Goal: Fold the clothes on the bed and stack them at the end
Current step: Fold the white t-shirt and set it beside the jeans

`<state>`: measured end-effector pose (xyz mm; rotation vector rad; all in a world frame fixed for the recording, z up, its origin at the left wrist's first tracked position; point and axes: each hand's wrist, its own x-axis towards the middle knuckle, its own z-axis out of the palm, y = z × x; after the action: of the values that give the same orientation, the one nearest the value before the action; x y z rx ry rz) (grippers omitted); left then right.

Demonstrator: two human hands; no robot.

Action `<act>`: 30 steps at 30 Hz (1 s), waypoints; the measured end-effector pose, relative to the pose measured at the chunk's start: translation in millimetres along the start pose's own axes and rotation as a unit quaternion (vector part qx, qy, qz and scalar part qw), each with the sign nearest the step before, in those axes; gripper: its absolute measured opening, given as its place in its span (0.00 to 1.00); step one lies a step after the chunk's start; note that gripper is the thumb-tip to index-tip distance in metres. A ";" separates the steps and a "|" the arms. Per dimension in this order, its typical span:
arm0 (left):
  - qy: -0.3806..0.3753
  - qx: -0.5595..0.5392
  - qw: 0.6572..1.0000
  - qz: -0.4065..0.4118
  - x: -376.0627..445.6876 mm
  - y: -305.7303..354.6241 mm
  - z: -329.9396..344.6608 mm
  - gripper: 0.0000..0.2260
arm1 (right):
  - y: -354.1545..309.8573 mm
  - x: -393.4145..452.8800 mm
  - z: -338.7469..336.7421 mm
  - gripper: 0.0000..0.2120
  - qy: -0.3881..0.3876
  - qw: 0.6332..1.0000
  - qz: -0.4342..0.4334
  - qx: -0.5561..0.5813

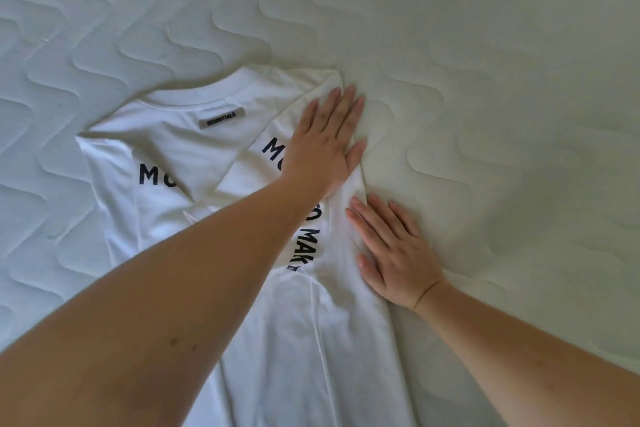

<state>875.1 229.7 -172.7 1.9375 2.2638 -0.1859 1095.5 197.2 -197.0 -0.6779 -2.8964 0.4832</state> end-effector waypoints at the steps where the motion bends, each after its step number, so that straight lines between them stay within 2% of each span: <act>1: -0.003 0.004 1.000 0.001 1.2 -0.2 -1.4 0.28 | -0.1 0.4 -0.8 0.28 -0.001 1.000 -0.002 -0.001; 5: -0.016 0.008 1.000 -0.020 -8.0 2.9 -19.7 0.27 | -2.6 2.1 -6.9 0.28 -0.005 1.000 -0.001 -0.008; 9: 0.070 -0.102 0.988 -0.097 -62.6 16.6 -38.4 0.26 | -7.0 1.8 -13.4 0.27 -0.009 1.000 0.009 -0.008; 11: 0.077 -0.169 0.973 -0.134 -98.6 27.3 -41.9 0.27 | -9.9 2.4 -15.7 0.27 -0.018 1.000 0.016 -0.016; 15: 0.095 -0.274 0.929 -0.232 -165.1 52.8 -39.6 0.23 | -15.7 2.2 -21.4 0.26 -0.034 0.999 0.022 -0.034; 18: 0.101 -0.377 0.864 -0.318 -207.2 72.0 -29.7 0.17 | -25.1 -7.3 -27.3 0.25 -0.014 0.999 0.032 -0.001; 21: 0.080 -0.453 0.794 -0.397 -240.8 97.3 -16.5 0.18 | -46.9 -34.4 -30.5 0.28 0.021 0.982 0.161 0.092; 23: 0.040 -0.469 0.772 -0.426 -256.6 112.4 -8.2 0.19 | -62.9 -55.3 -31.4 0.30 0.038 0.945 0.267 0.183; 25: -0.012 -0.465 0.775 -0.428 -266.9 122.2 -2.7 0.18 | -73.9 -71.7 -34.5 0.24 0.035 0.905 0.338 0.254; 26: -0.037 -0.463 0.777 -0.425 -270.2 125.0 -0.8 0.17 | -77.4 -77.6 -35.8 0.19 0.010 0.894 0.358 0.269; 28: -0.077 -0.457 0.779 -0.422 -275.1 128.8 1.8 0.13 | -80.5 -84.4 -38.7 0.10 -0.065 0.895 0.367 0.245; 30: -0.094 -0.454 0.778 -0.423 -280.6 130.2 4.4 0.08 | -81.1 -87.9 -41.6 0.12 -0.122 0.895 0.375 0.207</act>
<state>1046.2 -22.8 -120.5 0.3604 2.2351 0.5085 1148.7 100.3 -135.2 -1.7391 -2.4708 1.2968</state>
